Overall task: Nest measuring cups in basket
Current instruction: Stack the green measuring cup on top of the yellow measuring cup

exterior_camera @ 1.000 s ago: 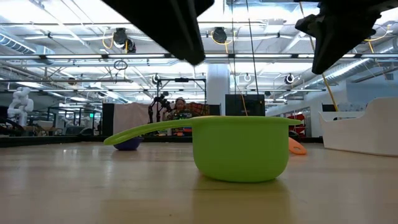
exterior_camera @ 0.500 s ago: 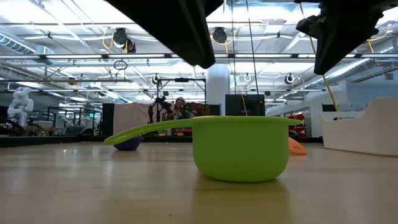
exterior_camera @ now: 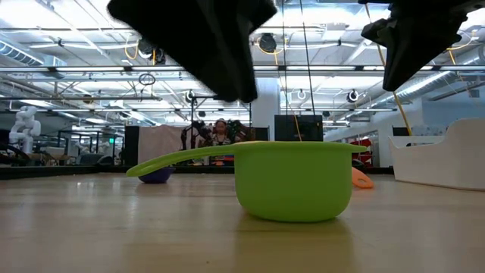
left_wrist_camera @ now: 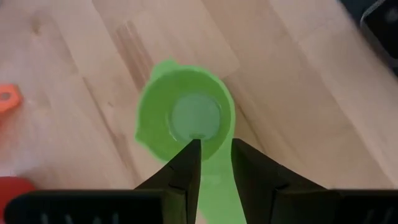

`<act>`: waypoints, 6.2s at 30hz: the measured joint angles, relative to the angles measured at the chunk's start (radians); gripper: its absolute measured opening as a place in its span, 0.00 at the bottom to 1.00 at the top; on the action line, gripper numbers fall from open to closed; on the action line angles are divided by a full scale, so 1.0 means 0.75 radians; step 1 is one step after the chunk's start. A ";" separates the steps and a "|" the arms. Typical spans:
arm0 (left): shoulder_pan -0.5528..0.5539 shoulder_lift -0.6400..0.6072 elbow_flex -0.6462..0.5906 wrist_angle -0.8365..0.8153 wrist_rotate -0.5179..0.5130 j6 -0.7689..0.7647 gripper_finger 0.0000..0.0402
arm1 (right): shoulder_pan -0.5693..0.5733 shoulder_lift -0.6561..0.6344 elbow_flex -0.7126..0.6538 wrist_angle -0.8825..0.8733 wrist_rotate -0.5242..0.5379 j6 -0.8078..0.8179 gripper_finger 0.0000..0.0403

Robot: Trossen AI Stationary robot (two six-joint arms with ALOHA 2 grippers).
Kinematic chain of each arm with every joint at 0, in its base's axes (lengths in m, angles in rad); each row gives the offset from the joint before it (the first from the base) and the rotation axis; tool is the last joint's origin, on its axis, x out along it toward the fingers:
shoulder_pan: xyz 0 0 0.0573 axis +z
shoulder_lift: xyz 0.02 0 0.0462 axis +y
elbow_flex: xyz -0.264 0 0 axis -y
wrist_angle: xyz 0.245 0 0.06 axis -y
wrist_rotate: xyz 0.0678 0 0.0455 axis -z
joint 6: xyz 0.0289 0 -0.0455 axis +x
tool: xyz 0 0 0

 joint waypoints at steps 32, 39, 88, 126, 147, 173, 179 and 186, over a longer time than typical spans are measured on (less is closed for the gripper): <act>0.019 0.109 0.000 0.062 0.068 0.020 0.23 | 0.001 0.000 0.000 -0.017 -0.031 0.019 0.00; 0.046 0.109 0.000 0.031 0.064 -0.019 0.23 | 0.001 0.001 0.000 -0.017 -0.031 0.022 0.00; 0.336 0.097 0.513 -0.611 -0.443 -0.456 0.03 | 0.028 0.001 0.000 -0.019 -0.034 0.053 0.00; 0.492 0.098 0.356 -0.345 -0.114 -0.634 0.36 | 0.032 0.000 0.001 -0.015 -0.030 0.047 0.00; 0.548 0.098 0.358 -0.789 -0.346 -0.632 0.40 | 0.032 0.000 0.001 -0.015 -0.030 0.047 0.00; 0.642 0.097 0.342 -0.865 -0.108 -0.463 0.01 | 0.086 -0.003 -0.168 0.079 -0.026 0.108 0.00; 0.645 0.096 0.245 -0.797 -0.025 -0.413 0.01 | 0.124 -0.064 -0.142 0.121 0.043 0.093 0.00; 0.645 0.098 0.104 -0.719 0.045 -0.422 0.01 | 0.140 -0.167 -0.141 0.173 0.081 0.083 0.00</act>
